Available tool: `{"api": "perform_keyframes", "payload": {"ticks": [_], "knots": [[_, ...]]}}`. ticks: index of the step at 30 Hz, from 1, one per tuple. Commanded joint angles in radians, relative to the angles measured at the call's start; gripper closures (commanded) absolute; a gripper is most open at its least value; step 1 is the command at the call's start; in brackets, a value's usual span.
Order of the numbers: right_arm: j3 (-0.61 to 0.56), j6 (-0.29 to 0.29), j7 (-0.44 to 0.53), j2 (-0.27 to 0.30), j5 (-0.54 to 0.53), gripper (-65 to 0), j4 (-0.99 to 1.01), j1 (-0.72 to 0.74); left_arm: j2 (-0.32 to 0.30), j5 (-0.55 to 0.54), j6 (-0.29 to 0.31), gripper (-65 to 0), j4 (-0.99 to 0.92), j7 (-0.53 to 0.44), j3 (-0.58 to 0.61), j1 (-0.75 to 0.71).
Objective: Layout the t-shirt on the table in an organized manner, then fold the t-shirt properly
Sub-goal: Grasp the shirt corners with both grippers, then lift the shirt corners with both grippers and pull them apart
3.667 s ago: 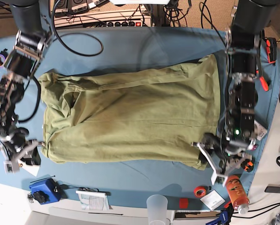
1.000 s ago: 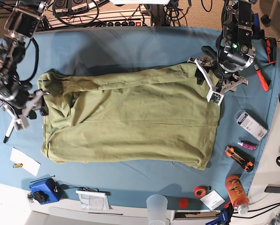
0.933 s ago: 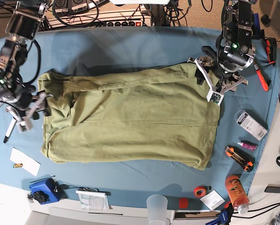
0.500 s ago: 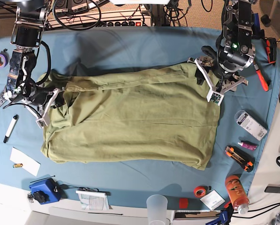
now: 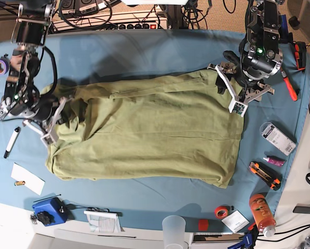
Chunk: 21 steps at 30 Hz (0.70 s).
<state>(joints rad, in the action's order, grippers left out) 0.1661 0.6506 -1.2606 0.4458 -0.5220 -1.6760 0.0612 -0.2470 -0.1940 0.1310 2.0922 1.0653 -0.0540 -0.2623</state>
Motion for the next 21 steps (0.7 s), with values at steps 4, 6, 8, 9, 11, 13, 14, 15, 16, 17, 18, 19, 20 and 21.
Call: {"api": "perform_keyframes", "payload": {"ticks": [4,6,8,9,11,13,14,15,16,17,18,19,20,21], "knots": [[0.021,-0.004,0.013,0.017,-0.010,0.0,-0.100,-0.051,-0.005,0.000,0.000,-33.7,0.018,-0.018,-0.003,0.007],[0.034,-0.004,0.024,0.017,-0.009,0.0,-0.132,-0.081,-0.005,0.000,0.000,-33.7,0.018,-0.018,-0.003,0.007],[0.051,-0.004,0.026,0.017,-0.008,0.0,-0.161,-0.106,-0.005,0.000,-0.001,-33.7,0.018,-0.018,-0.003,0.007],[0.063,-0.004,0.026,0.017,-0.008,0.0,-0.173,-0.118,-0.005,0.000,0.000,-33.7,0.018,-0.018,-0.003,0.007],[0.090,-0.004,0.026,0.017,-0.009,0.0,-0.187,-0.134,-0.005,0.000,0.000,-33.7,0.018,-0.018,-0.003,0.007],[0.111,-0.003,0.022,0.017,-0.009,0.0,-0.188,-0.142,-0.005,0.000,0.000,-33.7,0.018,-0.018,-0.003,0.007],[0.117,-0.003,0.015,0.017,-0.009,0.0,-0.188,-0.142,-0.005,0.000,0.000,-33.7,0.018,-0.018,-0.003,0.007],[0.118,-0.003,0.006,0.018,-0.009,-2.6,-0.188,-0.142,-0.005,0.000,0.000,-33.7,0.018,-0.018,-0.003,0.007],[0.117,-0.003,0.000,0.017,-0.011,-8.5,-0.188,-0.142,-0.005,0.000,0.000,-33.7,0.018,-0.018,-0.003,0.007],[0.117,-0.003,-0.004,0.017,-0.014,-12.9,-0.188,-0.143,-0.005,0.000,0.000,-33.7,0.018,-0.018,-0.003,0.007],[0.117,-0.003,-0.005,0.017,-0.017,-14.7,-0.188,-0.145,-0.005,0.000,0.000,-33.7,0.018,-0.019,-0.003,0.007],[0.117,-0.003,-0.010,0.017,-0.018,-14.7,-0.188,-0.145,-0.005,0.000,0.000,-33.7,0.018,-0.019,-0.003,0.007],[0.117,-0.004,-0.018,0.017,-0.020,-14.7,-0.188,-0.145,-0.005,0.000,0.000,-33.7,0.018,-0.019,-0.003,0.007],[0.117,-0.004,-0.027,0.017,-0.024,-14.6,-0.188,-0.145,-0.005,0.000,0.000,-33.7,0.018,-0.019,-0.003,0.007]]}}
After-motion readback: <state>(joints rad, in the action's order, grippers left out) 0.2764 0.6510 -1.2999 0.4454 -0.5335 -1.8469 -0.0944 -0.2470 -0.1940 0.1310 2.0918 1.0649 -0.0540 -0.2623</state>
